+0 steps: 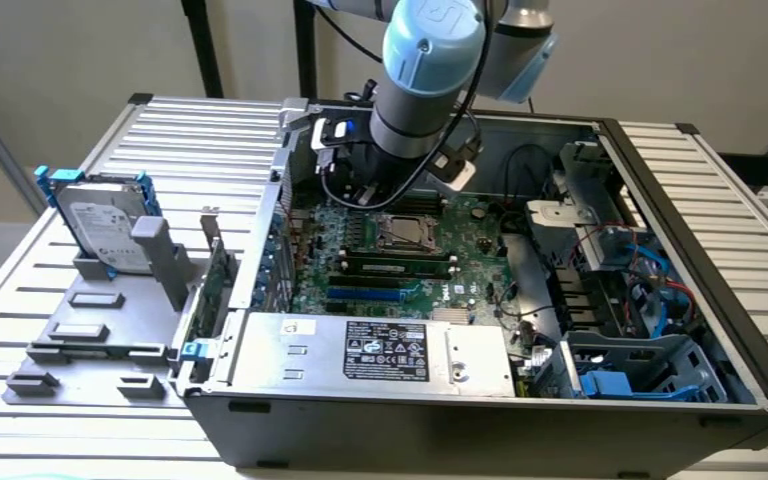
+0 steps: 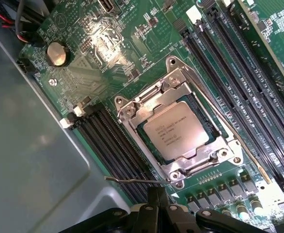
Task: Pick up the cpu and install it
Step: 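Install the first cpu locking lever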
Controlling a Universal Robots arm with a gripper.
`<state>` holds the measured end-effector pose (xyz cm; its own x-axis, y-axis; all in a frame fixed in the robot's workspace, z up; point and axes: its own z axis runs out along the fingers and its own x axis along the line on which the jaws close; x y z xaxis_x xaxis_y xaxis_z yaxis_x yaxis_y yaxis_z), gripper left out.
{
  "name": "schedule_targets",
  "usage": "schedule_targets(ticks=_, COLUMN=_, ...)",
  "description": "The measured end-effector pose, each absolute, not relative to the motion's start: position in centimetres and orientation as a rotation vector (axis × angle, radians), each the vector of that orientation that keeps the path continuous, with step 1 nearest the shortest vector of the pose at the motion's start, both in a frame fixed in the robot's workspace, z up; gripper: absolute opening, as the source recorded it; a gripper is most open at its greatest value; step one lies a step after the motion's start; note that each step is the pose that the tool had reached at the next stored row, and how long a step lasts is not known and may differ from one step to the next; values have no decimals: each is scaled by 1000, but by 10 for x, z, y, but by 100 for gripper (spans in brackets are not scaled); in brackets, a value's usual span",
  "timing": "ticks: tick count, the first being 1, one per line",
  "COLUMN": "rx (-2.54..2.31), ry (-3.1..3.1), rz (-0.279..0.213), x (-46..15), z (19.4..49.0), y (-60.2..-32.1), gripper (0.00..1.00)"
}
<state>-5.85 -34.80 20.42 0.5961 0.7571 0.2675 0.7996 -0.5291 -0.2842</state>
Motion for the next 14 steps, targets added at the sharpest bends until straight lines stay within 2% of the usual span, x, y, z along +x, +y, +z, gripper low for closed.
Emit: schedule_targets(ticks=14, rx=-2454, ry=-1254, rz=-153, x=-53, z=199, y=-347, gripper=11)
